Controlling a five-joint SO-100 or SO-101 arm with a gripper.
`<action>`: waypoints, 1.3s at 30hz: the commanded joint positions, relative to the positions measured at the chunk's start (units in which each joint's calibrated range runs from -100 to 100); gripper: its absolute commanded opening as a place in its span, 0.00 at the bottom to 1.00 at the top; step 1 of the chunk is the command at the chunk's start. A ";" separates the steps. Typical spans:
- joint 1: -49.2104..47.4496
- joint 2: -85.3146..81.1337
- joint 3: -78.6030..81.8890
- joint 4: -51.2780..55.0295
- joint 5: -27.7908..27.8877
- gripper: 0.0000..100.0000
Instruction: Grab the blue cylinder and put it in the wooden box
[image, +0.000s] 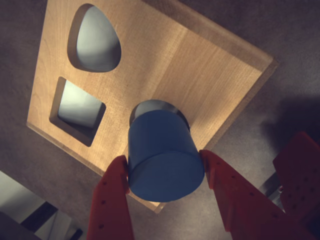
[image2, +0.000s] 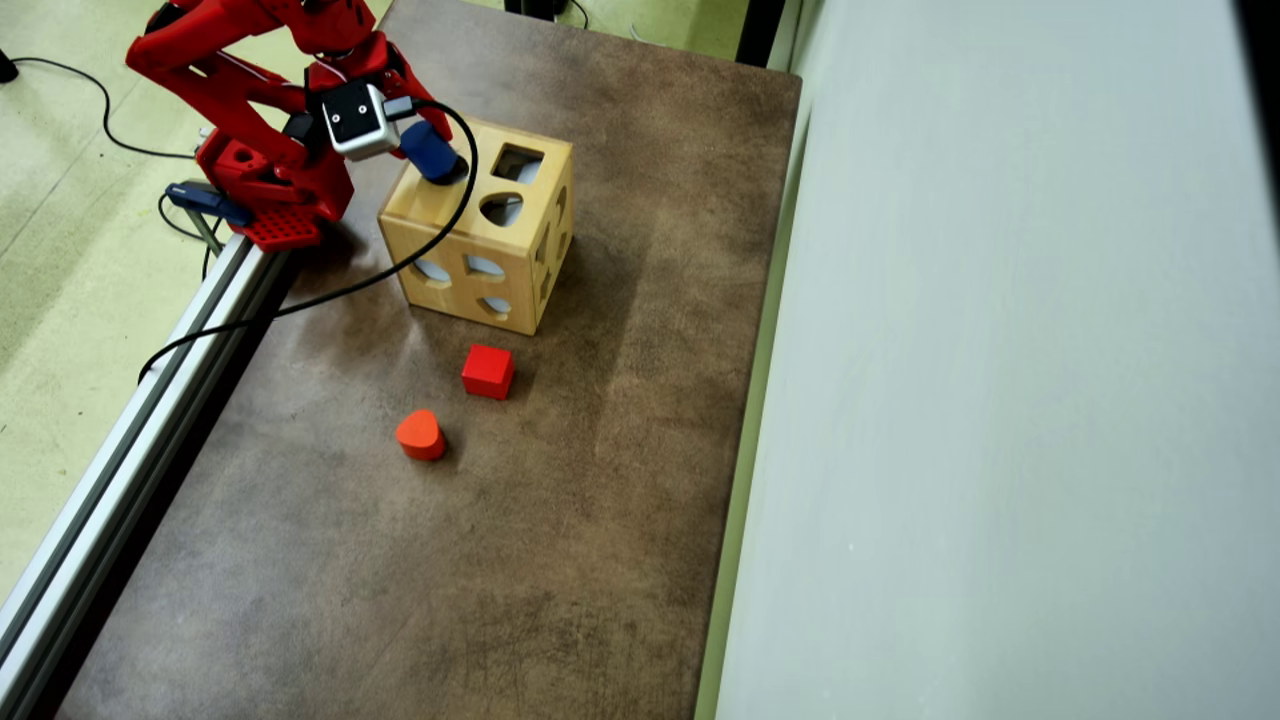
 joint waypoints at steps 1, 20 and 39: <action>-0.49 -0.49 -0.27 -0.77 -0.15 0.02; -0.49 -0.49 2.24 -0.93 0.39 0.10; -0.49 -0.74 2.15 -0.93 0.00 0.25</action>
